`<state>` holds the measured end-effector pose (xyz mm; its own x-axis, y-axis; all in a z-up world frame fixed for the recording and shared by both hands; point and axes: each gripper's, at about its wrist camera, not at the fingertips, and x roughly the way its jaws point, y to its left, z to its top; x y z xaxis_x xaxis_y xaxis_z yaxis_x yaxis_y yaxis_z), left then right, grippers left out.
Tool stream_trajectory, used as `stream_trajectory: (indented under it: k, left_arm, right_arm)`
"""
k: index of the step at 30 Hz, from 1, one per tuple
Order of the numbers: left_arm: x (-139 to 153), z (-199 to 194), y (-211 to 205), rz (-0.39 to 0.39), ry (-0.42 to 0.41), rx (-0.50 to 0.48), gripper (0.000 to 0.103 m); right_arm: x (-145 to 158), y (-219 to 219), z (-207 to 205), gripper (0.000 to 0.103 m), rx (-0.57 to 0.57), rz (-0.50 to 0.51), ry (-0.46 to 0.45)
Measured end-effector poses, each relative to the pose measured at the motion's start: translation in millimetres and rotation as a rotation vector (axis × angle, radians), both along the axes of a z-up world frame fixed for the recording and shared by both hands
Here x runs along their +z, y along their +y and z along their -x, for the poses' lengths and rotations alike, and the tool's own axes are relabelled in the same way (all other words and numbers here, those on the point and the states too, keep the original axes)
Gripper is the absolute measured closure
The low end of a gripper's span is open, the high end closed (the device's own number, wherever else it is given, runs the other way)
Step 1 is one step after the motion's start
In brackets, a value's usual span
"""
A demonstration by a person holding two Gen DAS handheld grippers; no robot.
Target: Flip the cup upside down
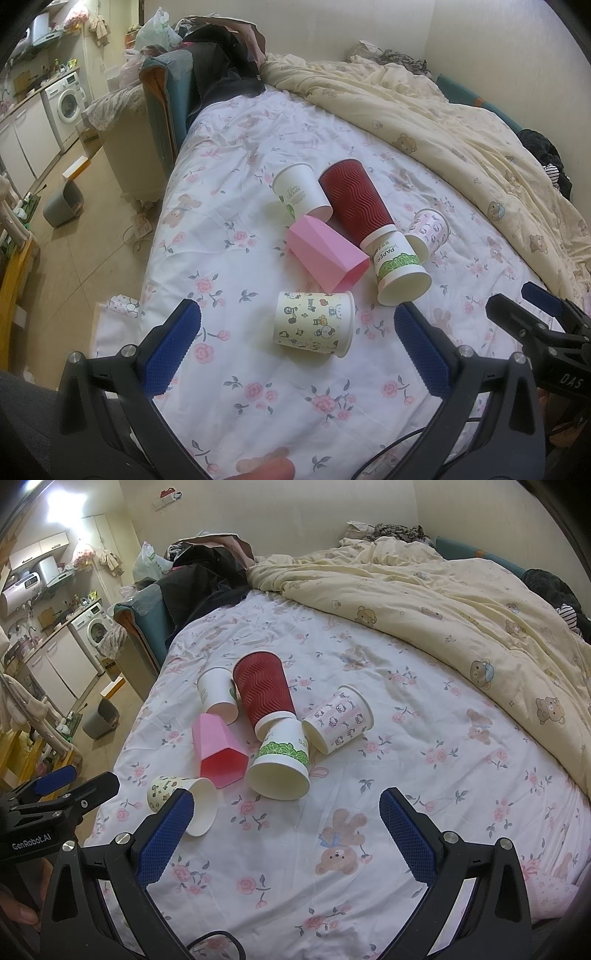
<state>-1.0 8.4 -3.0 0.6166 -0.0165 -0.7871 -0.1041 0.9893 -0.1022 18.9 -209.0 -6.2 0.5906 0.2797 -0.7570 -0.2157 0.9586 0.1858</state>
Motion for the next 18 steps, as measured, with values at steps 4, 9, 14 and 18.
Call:
stream_trajectory:
  k: [4,9,14,18]
  left_arm:
    - [0.0,-0.1,0.4,0.000,0.002,0.002,0.000]
    - [0.1,-0.2,-0.3,0.001,0.002,-0.001,0.000]
    - [1.8,2.9,2.1,-0.007,-0.021,0.014,0.000]
    - [6.9,9.3,0.3,-0.019,-0.045,0.016,0.000]
  right_arm:
    - [0.2,0.3,0.5,0.000,-0.001,0.003,-0.003]
    - [0.6,1.2,1.6,0.000,0.000,0.005,-0.006]
    - [2.1,-0.7,5.7,0.000,-0.006,0.010,-0.011]
    - [8.1,-5.0,15.4,0.000,-0.006,0.001,-0.003]
